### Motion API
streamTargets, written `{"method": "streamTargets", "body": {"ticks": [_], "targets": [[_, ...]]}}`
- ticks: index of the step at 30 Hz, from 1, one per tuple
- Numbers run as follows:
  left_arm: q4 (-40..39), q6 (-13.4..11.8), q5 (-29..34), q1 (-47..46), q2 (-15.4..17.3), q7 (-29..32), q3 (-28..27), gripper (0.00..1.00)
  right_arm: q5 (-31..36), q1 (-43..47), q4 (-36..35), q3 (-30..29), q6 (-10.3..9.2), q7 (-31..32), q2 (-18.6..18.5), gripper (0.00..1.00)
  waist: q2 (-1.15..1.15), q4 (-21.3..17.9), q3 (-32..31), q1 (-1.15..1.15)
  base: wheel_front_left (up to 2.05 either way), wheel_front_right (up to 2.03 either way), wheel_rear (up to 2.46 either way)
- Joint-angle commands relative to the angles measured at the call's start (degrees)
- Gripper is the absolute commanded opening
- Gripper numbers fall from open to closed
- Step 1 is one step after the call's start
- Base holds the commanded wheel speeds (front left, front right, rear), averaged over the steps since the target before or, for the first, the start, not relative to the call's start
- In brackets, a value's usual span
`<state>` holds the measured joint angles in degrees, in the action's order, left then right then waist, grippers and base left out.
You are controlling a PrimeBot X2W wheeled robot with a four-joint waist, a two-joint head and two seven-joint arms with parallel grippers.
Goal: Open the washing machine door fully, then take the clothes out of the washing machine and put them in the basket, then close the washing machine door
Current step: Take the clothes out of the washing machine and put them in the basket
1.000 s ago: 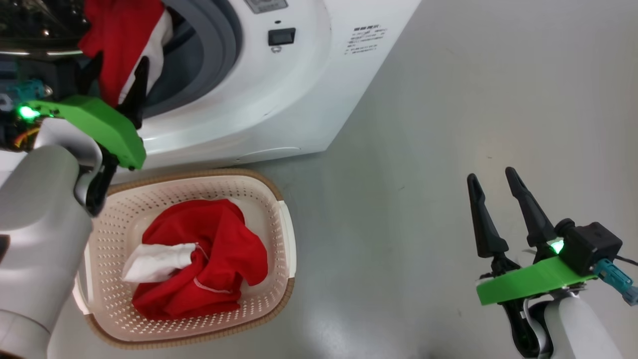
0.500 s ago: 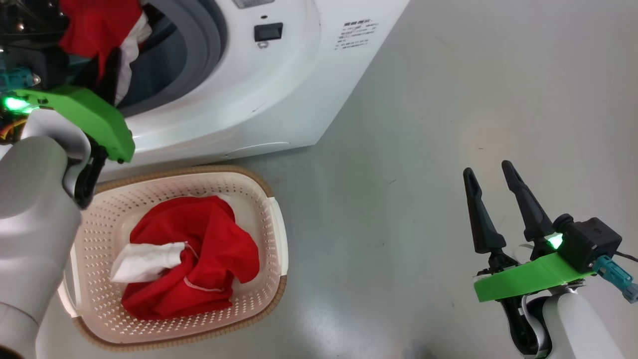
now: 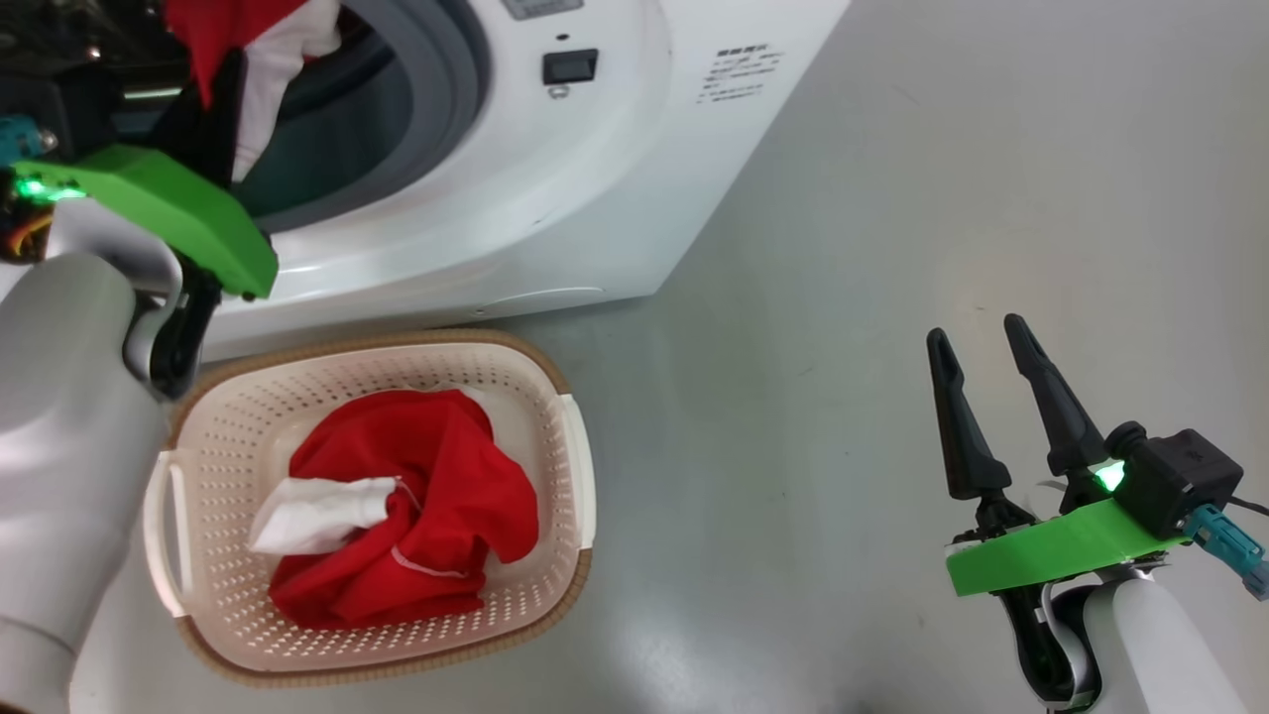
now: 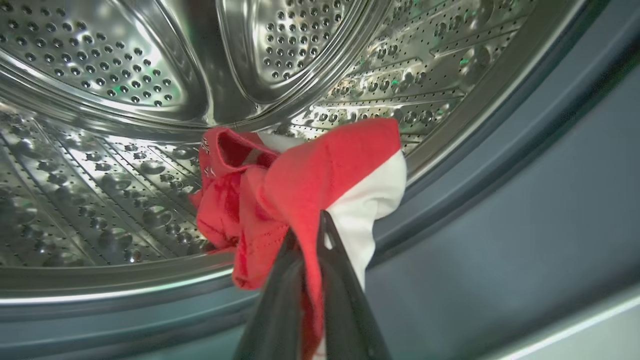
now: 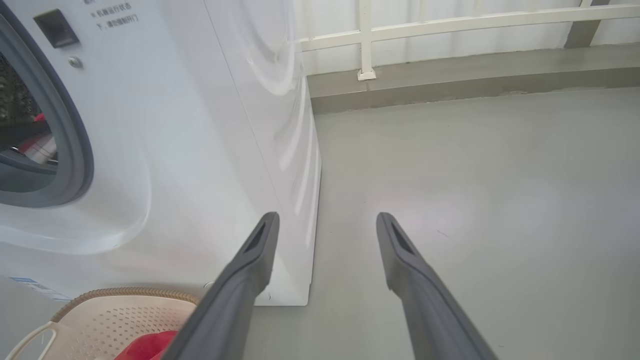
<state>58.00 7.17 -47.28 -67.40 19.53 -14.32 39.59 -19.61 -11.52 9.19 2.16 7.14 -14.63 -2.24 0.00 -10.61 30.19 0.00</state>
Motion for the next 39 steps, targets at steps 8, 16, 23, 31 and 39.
{"method": "streamTargets", "body": {"ticks": [8,16,23,31,39], "targets": [[-10.3,0.1,8.4,9.2,2.3,-0.7,-14.0,0.00,1.5,0.1,-1.6,-0.3,0.35,-0.4,-0.6,1.00,0.00,2.7,-2.0,0.00,0.00,0.00,0.00],[-19.6,0.2,18.2,19.5,-1.9,-0.7,-27.4,0.00,2.9,1.1,-1.5,-1.3,0.35,-0.4,-0.6,1.00,0.00,5.0,-4.7,0.00,0.00,0.00,0.00],[-26.1,0.3,23.1,26.2,-5.1,-0.7,-33.5,0.00,3.6,2.2,-1.3,-2.2,0.35,-0.4,-0.6,1.00,0.00,6.4,-6.7,0.00,0.00,0.00,0.00],[-35.3,0.3,25.7,34.2,-7.8,-0.7,-36.9,0.00,4.2,3.6,-1.2,-3.0,0.35,-0.4,-0.6,1.00,0.00,8.0,-8.9,0.00,0.00,0.00,0.00],[-44.0,0.3,27.0,41.8,-9.5,-0.7,-38.0,0.00,4.6,4.6,-1.1,-3.3,0.35,-0.4,-0.6,1.00,0.00,9.4,-10.2,0.00,0.00,0.00,0.00]]}}
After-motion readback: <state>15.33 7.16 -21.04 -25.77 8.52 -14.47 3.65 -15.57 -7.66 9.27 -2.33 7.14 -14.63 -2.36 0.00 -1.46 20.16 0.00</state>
